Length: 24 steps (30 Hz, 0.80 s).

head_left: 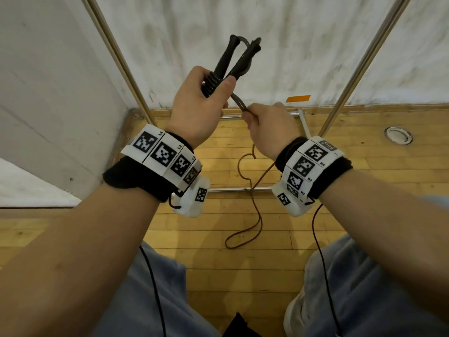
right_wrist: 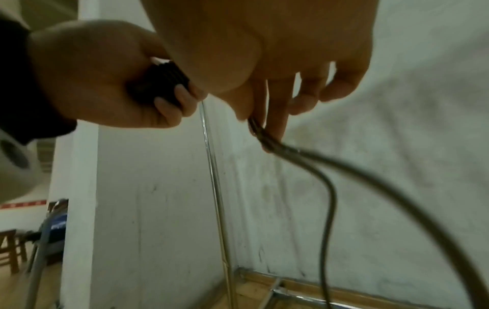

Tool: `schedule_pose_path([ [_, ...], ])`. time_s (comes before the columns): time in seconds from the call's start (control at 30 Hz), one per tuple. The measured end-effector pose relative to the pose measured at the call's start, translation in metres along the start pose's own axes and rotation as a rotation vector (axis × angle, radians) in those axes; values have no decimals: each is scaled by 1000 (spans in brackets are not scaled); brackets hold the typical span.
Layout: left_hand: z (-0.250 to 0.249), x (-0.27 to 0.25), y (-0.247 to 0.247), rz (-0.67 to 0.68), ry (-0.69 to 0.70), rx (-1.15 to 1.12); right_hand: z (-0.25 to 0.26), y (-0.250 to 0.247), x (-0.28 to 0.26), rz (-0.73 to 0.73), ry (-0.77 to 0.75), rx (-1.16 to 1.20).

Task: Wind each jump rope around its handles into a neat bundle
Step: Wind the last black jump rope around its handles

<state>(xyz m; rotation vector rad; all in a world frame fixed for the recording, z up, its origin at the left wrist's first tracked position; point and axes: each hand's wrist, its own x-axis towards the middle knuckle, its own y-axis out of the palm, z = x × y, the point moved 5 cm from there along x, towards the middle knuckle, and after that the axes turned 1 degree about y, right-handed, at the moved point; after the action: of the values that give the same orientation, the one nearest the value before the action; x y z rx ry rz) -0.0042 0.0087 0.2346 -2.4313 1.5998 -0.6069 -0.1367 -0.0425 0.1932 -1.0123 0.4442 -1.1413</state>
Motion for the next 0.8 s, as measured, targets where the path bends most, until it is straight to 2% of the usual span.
schedule_pose_path([
  [0.1, 0, -4, 7, 67, -12, -28, -4, 1, 3, 10, 9, -44],
  [0.2, -4, -5, 9, 92, 6, -67, -8, 4, 5, 28, 72, 122],
  [0.27, -6, -5, 8, 86, 17, -102, -7, 12, 2, 175, 102, 377],
  [0.33, -7, -3, 5, 76, 19, -139, 1, 23, -6, 402, 100, 645],
  [0.4, -6, -1, -1, 55, 21, -148, 5, 27, -10, 531, 81, 752],
  [0.57, 3, 8, -21, -74, 13, -24, -1, 21, -4, 406, 93, 772],
  [0.7, 14, 15, -39, -132, -34, 115, 2, 16, -6, 244, 45, 529],
  [0.8, 24, 17, -45, -87, -55, 276, 6, 1, -4, 155, -37, 402],
])
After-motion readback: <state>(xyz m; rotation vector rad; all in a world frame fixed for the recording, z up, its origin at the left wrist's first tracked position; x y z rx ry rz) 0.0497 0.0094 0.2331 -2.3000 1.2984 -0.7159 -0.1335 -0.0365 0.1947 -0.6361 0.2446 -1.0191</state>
